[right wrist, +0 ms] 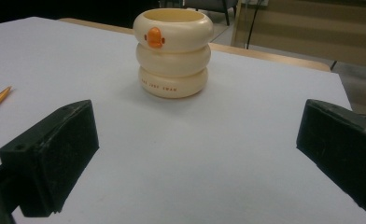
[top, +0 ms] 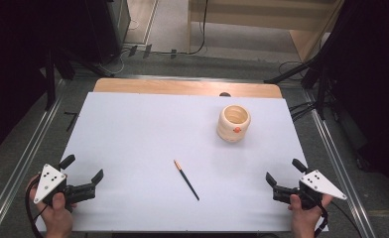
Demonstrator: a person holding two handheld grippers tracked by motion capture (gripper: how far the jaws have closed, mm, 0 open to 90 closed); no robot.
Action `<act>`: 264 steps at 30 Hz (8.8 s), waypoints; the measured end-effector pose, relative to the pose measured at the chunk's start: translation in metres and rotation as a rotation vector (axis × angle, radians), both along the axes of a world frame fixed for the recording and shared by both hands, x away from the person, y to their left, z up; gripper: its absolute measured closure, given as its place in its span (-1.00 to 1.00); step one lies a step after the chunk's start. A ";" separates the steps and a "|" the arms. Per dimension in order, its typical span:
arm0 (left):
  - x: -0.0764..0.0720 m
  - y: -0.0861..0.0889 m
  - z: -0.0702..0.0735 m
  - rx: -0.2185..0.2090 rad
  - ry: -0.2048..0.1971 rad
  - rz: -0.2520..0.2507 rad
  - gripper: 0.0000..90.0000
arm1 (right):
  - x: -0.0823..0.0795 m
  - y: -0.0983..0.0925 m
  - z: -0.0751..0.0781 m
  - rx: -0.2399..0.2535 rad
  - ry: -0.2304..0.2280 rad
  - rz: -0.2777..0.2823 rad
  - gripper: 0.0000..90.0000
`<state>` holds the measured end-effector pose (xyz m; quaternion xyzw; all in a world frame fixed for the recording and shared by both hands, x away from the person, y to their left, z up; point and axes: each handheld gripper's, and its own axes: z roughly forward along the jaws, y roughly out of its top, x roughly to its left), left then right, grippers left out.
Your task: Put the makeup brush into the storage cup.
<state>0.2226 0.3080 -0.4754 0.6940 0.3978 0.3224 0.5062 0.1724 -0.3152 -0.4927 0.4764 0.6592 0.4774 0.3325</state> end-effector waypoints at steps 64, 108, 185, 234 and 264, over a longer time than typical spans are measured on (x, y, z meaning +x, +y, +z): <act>-0.005 -0.005 0.004 0.014 -0.004 -0.004 -1.00 | 0.091 0.158 0.042 -0.271 0.494 0.270 -0.68; -0.002 -0.006 0.003 0.027 0.009 -0.010 -1.00 | 0.121 0.251 0.011 -0.403 0.778 0.415 0.02; -0.002 -0.004 0.003 0.023 0.000 -0.009 -1.00 | 0.122 0.227 0.048 -0.107 0.322 0.271 0.89; -0.002 -0.004 0.003 0.021 0.003 -0.012 -1.00 | 0.131 0.173 0.069 0.108 -0.091 0.172 0.89; -0.001 -0.005 0.001 0.025 0.013 -0.012 -1.00 | 0.150 0.124 0.088 0.139 -0.151 0.068 0.89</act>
